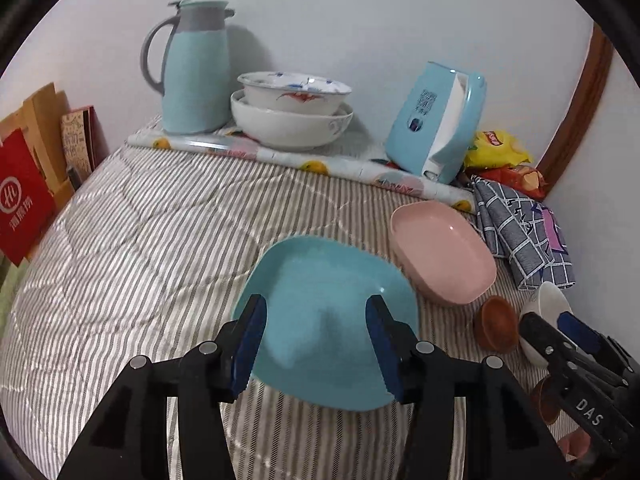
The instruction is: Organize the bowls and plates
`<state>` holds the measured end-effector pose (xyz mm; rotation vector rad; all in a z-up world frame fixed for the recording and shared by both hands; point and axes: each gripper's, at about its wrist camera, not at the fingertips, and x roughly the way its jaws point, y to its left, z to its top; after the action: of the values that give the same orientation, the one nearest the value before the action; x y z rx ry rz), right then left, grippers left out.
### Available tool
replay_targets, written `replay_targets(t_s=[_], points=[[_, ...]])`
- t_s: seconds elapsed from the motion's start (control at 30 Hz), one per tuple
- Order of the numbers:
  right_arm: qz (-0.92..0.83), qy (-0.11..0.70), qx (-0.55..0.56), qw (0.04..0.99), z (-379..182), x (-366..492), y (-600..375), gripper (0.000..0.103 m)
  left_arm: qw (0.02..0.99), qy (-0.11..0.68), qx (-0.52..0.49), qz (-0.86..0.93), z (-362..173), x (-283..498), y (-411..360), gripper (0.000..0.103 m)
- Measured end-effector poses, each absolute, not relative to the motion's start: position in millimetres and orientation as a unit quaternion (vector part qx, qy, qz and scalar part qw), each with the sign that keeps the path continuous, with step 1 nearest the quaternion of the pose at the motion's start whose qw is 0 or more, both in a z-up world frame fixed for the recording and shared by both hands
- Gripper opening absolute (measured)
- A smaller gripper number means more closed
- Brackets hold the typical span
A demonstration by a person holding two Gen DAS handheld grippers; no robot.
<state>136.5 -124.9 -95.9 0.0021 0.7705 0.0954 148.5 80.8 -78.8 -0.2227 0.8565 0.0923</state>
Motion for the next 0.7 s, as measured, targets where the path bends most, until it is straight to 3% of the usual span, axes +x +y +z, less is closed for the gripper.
replay_targets(t_s=[0.7], points=[[0.023,0.395,0.010,0.918,-76,173,-149,0.073,0.906,0.410,-0.100,0.015,-59,200,59,0.049]])
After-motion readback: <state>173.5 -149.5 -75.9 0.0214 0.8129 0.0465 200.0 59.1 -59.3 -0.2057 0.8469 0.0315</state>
